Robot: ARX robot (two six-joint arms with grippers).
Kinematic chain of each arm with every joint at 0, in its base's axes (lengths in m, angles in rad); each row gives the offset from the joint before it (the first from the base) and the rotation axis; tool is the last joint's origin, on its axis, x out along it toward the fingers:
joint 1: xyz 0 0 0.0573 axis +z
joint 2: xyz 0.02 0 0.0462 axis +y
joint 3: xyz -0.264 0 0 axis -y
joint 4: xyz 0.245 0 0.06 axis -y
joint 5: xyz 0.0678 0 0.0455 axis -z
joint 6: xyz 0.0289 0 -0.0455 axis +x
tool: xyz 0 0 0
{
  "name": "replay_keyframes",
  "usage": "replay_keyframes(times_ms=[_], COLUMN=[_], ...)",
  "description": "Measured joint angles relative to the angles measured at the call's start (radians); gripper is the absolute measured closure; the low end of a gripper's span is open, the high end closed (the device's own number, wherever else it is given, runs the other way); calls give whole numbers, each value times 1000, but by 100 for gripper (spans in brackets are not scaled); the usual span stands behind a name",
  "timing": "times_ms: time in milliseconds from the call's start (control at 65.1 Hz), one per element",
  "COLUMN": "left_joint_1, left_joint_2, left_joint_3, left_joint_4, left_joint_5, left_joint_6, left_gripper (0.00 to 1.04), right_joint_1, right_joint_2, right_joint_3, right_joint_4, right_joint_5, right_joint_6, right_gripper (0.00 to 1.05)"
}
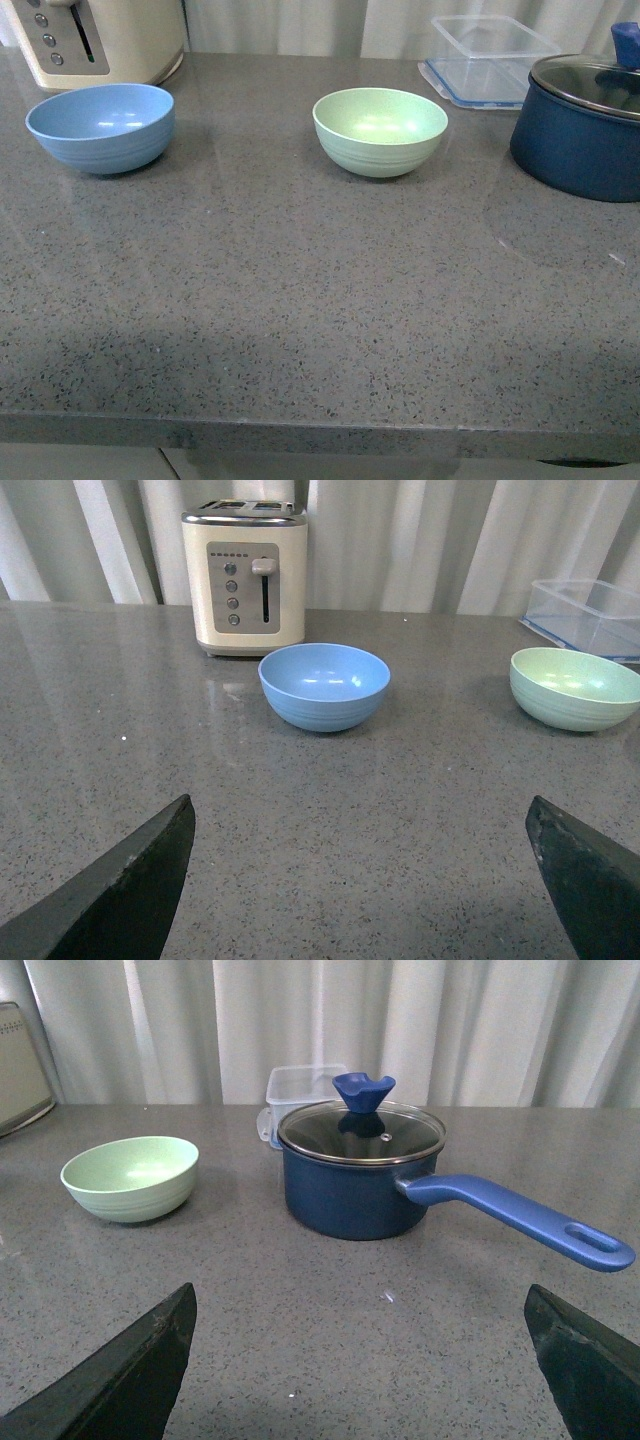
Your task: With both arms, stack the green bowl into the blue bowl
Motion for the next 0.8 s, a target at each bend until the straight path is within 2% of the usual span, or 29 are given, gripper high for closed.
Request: replay_keyframes(times_ms=[615,630,661,722,753,768,799], left_joint_1=[0,-6,-53,-84,-69,-44,13], left_joint_2=[0,9,95,349,465,531,655], left_joint_3=[0,3,68,216,273,300,347], left_joint_4=[0,-9,-175,-466,-537,-610,-627], left_joint_5=[-2,-22,-192,-447,-519,-605,-667], left_joint_6=[0,-4,-71,-201,-237,-256,-269], left_gripper=[7,7,7,7,7,7,7], right_joint_1=[0,0,0,0,0,0,0], right_joint_2=[0,0,0,0,0,0,0], right_joint_3=[0,0,0,0,0,0,0], right_joint_4=[0,0,0,0,0,0,0], right_joint_5=[0,0,0,0,1,-3,-2], right_joint_6=[0,0,0,0,0,0,0], right_gripper=[10,10,10,10,10,10,10])
